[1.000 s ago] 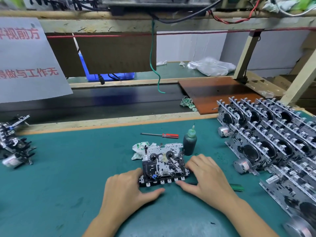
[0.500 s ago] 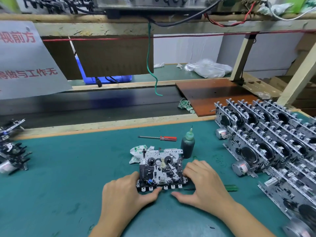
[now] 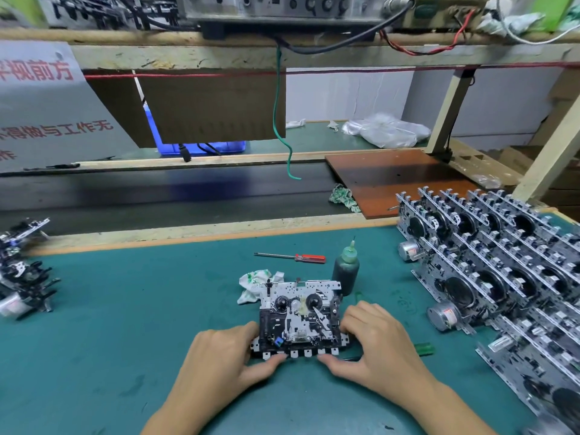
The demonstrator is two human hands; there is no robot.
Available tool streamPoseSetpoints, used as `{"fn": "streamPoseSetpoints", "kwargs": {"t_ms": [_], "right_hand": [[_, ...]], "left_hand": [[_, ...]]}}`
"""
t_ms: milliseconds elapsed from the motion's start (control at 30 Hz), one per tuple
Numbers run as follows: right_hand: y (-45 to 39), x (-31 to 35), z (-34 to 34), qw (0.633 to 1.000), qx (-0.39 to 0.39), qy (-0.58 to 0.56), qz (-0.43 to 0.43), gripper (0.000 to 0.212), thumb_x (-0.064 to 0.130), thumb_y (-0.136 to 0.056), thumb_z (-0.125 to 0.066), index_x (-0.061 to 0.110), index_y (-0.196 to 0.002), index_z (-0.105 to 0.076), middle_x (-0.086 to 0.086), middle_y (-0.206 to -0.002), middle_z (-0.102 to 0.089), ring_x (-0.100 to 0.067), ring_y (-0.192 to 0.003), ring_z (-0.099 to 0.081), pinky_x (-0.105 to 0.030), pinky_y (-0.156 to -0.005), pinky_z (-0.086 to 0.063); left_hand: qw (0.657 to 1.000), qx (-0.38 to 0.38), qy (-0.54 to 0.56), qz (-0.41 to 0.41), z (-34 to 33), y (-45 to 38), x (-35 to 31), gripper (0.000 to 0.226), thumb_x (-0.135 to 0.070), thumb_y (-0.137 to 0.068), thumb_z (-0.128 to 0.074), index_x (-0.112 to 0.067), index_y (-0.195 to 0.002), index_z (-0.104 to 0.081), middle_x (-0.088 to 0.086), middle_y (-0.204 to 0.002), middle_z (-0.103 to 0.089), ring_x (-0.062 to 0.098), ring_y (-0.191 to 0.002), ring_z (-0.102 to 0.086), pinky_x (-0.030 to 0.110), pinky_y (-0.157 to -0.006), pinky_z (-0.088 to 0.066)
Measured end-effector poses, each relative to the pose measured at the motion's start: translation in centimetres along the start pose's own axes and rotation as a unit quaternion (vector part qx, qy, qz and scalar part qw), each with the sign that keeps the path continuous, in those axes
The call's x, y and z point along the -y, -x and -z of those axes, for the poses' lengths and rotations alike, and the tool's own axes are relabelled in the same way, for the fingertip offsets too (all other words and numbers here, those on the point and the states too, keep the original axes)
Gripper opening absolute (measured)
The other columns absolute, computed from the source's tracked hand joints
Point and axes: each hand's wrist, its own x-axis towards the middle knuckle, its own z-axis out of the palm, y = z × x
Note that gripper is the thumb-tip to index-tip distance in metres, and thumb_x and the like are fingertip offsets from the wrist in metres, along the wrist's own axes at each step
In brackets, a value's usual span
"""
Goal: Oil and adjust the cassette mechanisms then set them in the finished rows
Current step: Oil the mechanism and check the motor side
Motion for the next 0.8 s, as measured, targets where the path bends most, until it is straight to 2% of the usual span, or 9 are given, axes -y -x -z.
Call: {"fn": "streamPoseSetpoints", "kwargs": {"t_ms": [100,167,300,433,533,667,800], "right_hand": [[0.0,0.0,-0.2,1.0,-0.006,0.023,-0.005,0.046,0.062,-0.071,-0.056,0.018,-0.06,-0.053,0.009,-0.06,-0.047,-0.014,-0.059,-0.045,-0.024,-0.06,-0.032],[-0.2,0.0,-0.3,1.0,-0.009,0.025,-0.01,0.046,0.062,-0.071,-0.056,0.018,-0.06,-0.053,0.009,-0.06,-0.046,-0.013,-0.06,-0.043,-0.024,-0.06,-0.033],[-0.2,-0.1,-0.2,1.0,-0.013,-0.012,-0.006,0.048,0.065,-0.065,-0.061,0.018,-0.061,-0.053,0.009,-0.062,-0.047,-0.007,-0.064,-0.035,-0.019,-0.061,-0.03],[-0.2,-0.1,-0.2,1.0,-0.024,0.011,0.0,0.047,0.064,-0.067,-0.059,0.018,-0.058,-0.052,0.01,-0.06,-0.046,-0.008,-0.062,-0.038,-0.019,-0.06,-0.03],[-0.2,-0.1,-0.4,0.999,-0.032,0.039,-0.003,0.046,0.063,-0.067,-0.057,0.018,-0.057,-0.053,0.01,-0.058,-0.046,-0.012,-0.058,-0.043,-0.021,-0.058,-0.031],[-0.3,-0.1,-0.3,1.0,-0.023,0.013,-0.013,0.046,0.064,-0.065,-0.061,0.019,-0.058,-0.05,0.011,-0.059,-0.045,-0.01,-0.059,-0.041,-0.021,-0.058,-0.032],[-0.2,-0.1,-0.1,1.0,-0.015,-0.009,-0.003,0.049,0.067,-0.06,-0.063,0.02,-0.059,-0.05,0.012,-0.06,-0.043,-0.004,-0.063,-0.033,-0.015,-0.059,-0.026]], "left_hand": [[1.0,0.009,0.013,-0.006,0.1,0.0,0.1,0.049,-0.065,-0.065,-0.055,-0.021,-0.054,-0.037,-0.009,-0.037,-0.039,0.01,-0.037,-0.04,0.019,-0.035,-0.03],[1.0,-0.003,-0.002,0.008,0.0,-0.1,-0.2,0.047,-0.062,-0.066,-0.054,-0.019,-0.051,-0.041,-0.007,-0.036,-0.039,0.012,-0.032,-0.038,0.019,-0.031,-0.029],[0.999,-0.026,-0.039,0.012,-0.2,-0.3,-0.6,0.048,-0.058,-0.069,-0.05,-0.016,-0.047,-0.043,-0.004,-0.035,-0.037,0.019,-0.027,-0.036,0.015,-0.031,-0.023],[1.0,-0.006,-0.02,-0.005,0.1,-0.5,-0.3,0.051,-0.067,-0.068,-0.048,-0.02,-0.05,-0.039,-0.008,-0.036,-0.041,0.013,-0.03,-0.041,0.018,-0.029,-0.028],[0.999,0.01,-0.021,0.028,0.3,-0.6,-0.9,0.06,-0.083,-0.054,-0.046,-0.024,-0.048,-0.039,-0.011,-0.035,-0.04,0.006,-0.031,-0.042,0.015,-0.031,-0.031],[0.996,-0.008,-0.018,0.088,-0.4,-0.8,-2.0,0.061,-0.076,-0.055,-0.046,-0.017,-0.04,-0.048,-0.006,-0.032,-0.04,0.015,-0.026,-0.043,0.015,-0.033,-0.029],[0.995,-0.008,-0.012,0.095,-0.5,-1.0,-1.8,0.058,-0.073,-0.055,-0.047,-0.017,-0.039,-0.044,-0.005,-0.031,-0.038,0.015,-0.025,-0.041,0.015,-0.031,-0.027]]}}
